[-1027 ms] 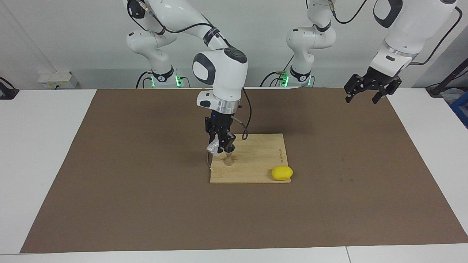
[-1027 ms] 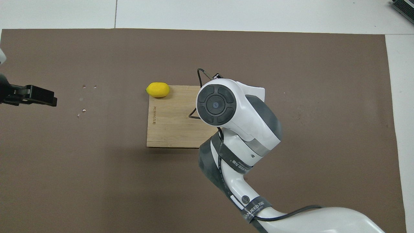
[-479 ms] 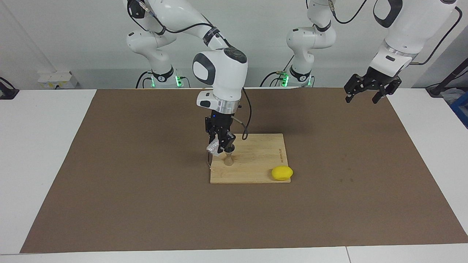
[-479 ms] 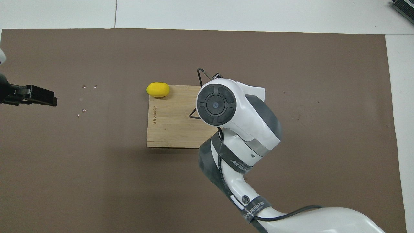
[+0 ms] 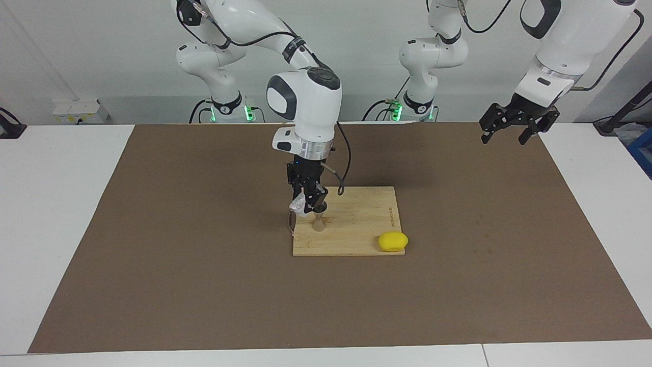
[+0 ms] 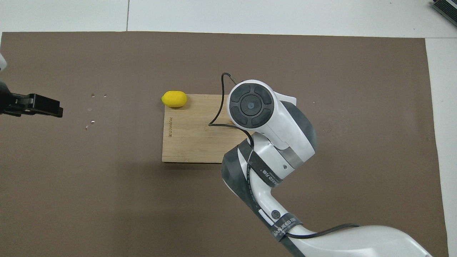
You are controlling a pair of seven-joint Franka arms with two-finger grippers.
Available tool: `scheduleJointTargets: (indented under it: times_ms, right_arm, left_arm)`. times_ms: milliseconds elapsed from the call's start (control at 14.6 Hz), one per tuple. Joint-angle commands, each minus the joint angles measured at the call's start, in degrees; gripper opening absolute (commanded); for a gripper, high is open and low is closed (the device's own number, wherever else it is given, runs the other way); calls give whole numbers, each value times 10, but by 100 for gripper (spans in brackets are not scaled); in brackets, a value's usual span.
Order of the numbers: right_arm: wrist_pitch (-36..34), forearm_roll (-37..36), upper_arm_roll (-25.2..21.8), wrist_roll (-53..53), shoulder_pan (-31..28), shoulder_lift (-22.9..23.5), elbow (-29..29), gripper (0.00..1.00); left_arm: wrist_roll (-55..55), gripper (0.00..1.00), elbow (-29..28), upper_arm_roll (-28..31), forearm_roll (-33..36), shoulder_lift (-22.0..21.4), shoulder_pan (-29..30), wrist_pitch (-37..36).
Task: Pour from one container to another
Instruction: 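Turn the glass cup upright and carry it back with the right gripper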
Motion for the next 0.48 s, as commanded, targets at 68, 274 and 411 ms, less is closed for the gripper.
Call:
scheduleJointTargets:
  times_ms: [68,274,411]
  right_arm:
    - [-3,95,5,-10,-40,6,6,0]
    - [-19,141,6,-16,-75,6,4,0]
    - [-22,189,5,-32,-107,7,-2,0]
  left_arm:
    - [3,100,-10,0,-3,-6,3,8]
    - [3,100,-10,0,-3,-6,3,8]
    - [3,100,-10,0,-3,-6,3,8]
